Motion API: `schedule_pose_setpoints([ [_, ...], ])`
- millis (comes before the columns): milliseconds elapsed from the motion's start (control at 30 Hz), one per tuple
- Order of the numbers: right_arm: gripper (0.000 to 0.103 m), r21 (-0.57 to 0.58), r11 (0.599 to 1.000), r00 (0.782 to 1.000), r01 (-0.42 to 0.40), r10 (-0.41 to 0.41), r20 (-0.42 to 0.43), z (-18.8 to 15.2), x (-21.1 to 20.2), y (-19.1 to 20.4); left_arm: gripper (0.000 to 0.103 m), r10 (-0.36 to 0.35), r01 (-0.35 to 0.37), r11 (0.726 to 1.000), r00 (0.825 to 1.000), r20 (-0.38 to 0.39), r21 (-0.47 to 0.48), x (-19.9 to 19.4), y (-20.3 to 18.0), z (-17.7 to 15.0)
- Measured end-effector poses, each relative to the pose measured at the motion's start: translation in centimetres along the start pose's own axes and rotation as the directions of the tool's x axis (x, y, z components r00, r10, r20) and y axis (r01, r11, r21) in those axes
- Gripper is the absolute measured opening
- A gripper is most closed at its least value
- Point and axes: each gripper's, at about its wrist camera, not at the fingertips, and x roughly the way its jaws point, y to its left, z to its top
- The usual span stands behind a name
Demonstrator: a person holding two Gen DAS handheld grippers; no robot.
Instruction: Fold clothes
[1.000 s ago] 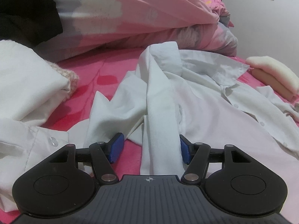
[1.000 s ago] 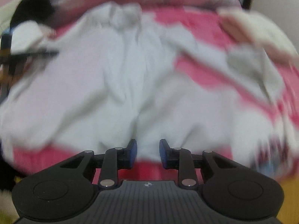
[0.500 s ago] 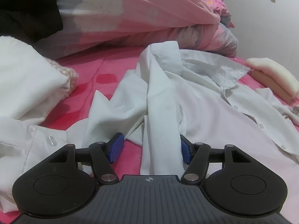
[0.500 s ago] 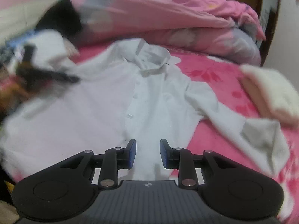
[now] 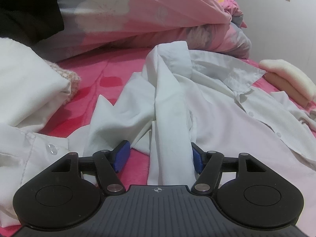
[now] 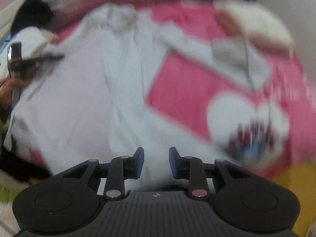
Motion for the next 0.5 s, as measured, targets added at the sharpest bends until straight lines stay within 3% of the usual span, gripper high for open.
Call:
schedule_pose_setpoints([
  [133,0.048,-0.132,0.991,0.980,0.000,0.026,0.198,3.6,4.9,4.3,0.064,0.003,-0.003,1.000,1.000,-0.001,0.002,0.0,-0.1,0.0],
  [267,0.047,-0.247,0.969,0.961,0.003,0.065,0.267,5.7,11.0,7.9,0.064,0.003,-0.003,1.000,1.000,-0.001,0.003,0.0,-0.2,0.0],
  [367,0.036,-0.259,0.965,0.977,-0.026,0.079,0.196,6.3,14.3,7.9,0.065,0.001,-0.001,1.000,1.000,-0.001,0.001,0.0,-0.2,0.0],
  [400,0.026,-0.238,0.970,0.978,-0.042,0.089,0.191,6.6,14.5,7.2,0.065,0.000,0.000,1.000,1.000,-0.001,0.000,0.0,-0.2,0.0],
  [433,0.000,-0.210,0.977,0.978,-0.048,0.088,0.189,7.0,14.5,6.5,0.065,0.001,-0.001,1.000,1.000,-0.001,0.000,0.0,-0.2,0.0],
  [500,0.000,-0.125,0.992,0.971,-0.010,0.040,0.237,8.5,13.6,4.7,0.065,0.002,-0.002,1.000,1.000,0.000,0.001,0.0,-0.2,0.0],
])
